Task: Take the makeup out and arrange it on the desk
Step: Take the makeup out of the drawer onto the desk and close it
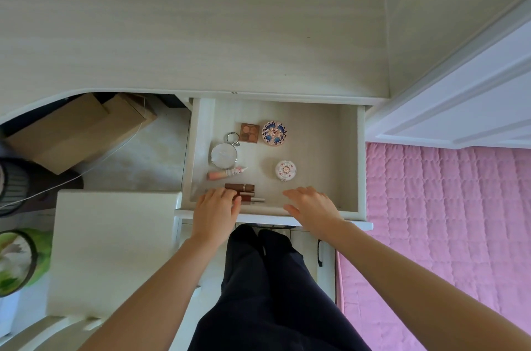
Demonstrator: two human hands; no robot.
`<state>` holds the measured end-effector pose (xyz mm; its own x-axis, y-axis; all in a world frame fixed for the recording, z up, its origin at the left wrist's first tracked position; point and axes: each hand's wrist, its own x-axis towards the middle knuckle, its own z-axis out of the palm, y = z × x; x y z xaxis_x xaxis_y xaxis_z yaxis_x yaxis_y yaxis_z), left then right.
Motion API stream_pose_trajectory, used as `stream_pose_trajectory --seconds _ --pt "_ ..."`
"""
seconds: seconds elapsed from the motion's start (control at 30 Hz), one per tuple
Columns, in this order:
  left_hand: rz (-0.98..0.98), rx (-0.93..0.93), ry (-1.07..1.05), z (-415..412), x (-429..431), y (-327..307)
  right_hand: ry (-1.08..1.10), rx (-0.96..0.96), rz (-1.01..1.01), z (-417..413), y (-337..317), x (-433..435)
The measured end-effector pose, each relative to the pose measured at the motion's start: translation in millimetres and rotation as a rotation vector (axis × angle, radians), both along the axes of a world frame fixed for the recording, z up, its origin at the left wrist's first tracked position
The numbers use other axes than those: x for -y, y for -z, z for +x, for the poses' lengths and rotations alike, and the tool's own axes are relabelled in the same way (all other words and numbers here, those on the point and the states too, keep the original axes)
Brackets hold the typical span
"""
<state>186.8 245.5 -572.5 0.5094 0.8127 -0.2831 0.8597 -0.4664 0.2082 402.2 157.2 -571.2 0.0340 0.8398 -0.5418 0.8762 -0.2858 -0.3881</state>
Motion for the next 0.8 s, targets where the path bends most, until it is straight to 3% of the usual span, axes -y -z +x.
stream_pose_trajectory --seconds 0.13,0.4,0.67,0.8 --pt "-0.11 0.019 -0.093 22.2 -29.5 10.6 0.058 -0.004 0.022 9.9 3.8 -30.4" --pt "-0.093 0.012 -0.103 47.5 -85.0 45.6 0.27 0.012 -0.056 18.9 40.2 -94.2" --pt "-0.133 -0.09 -0.13 53.2 -104.7 79.4 0.561 0.011 -0.123 17.2 86.6 -144.9" --pt "-0.093 -0.159 -0.065 48.2 -107.6 90.7 0.596 0.06 -0.121 14.2 95.6 -157.8"
